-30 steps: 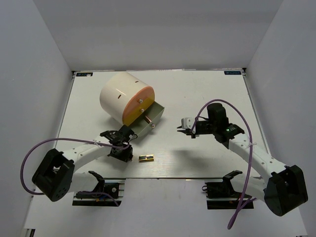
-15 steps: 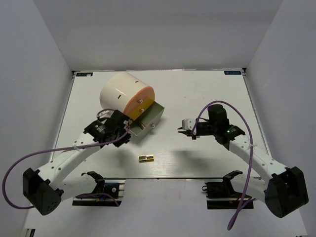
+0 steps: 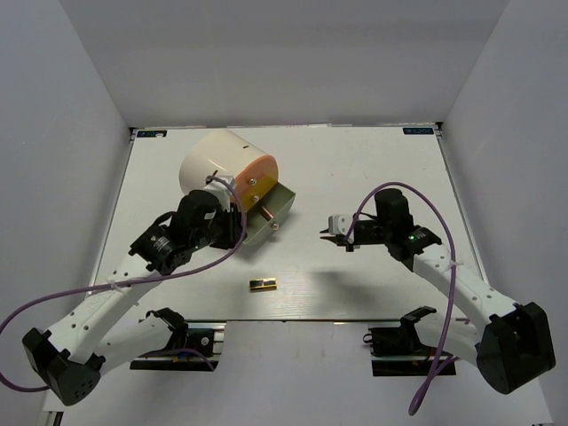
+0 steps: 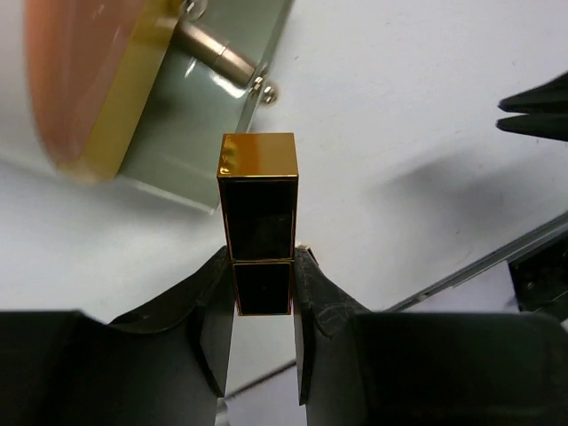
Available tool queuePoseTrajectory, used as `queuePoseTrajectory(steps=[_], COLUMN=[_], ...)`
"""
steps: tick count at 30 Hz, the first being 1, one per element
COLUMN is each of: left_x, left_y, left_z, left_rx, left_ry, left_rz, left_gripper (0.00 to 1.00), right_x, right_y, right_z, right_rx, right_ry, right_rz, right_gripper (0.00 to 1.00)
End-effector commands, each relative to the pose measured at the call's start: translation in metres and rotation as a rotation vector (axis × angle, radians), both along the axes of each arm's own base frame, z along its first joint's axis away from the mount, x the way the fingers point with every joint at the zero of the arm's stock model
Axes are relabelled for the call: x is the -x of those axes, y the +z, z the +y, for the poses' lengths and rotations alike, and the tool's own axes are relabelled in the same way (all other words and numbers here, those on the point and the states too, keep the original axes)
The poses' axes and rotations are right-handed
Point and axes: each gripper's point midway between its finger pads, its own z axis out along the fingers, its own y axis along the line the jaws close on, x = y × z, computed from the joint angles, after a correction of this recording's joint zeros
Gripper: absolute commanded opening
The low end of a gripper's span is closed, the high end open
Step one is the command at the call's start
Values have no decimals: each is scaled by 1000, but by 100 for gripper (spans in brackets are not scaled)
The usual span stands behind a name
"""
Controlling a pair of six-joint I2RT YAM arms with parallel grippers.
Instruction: Organize the makeup
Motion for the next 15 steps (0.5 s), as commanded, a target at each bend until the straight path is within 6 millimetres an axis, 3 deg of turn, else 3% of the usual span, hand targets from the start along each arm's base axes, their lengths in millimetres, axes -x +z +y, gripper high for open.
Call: queuePoseTrajectory(steps=[1, 3, 7, 10, 15], left_x=[-18, -30, -57, -73, -87], left_y=[33, 32, 3, -5, -18], left_z=[-26, -27, -25, -22, -14], left_rx=[-19, -73, -224, -280, -343], left_ry=[-224, -234, -215, -182, -119], left_rz=[-209, -227, -192, -206, -207], left_gripper=[2, 2, 3, 5, 17], right_x=[-1, -2, -3, -2, -4], right_y=[8, 9, 9, 7, 5], right_z=[0, -1, -4, -6, -9], right_rx=[-23, -24, -21, -18, -19], right_ry=[1, -3, -17, -21, -35], right_rz=[-30, -36, -39, -36, -33], right_gripper=[21, 21, 21, 21, 24])
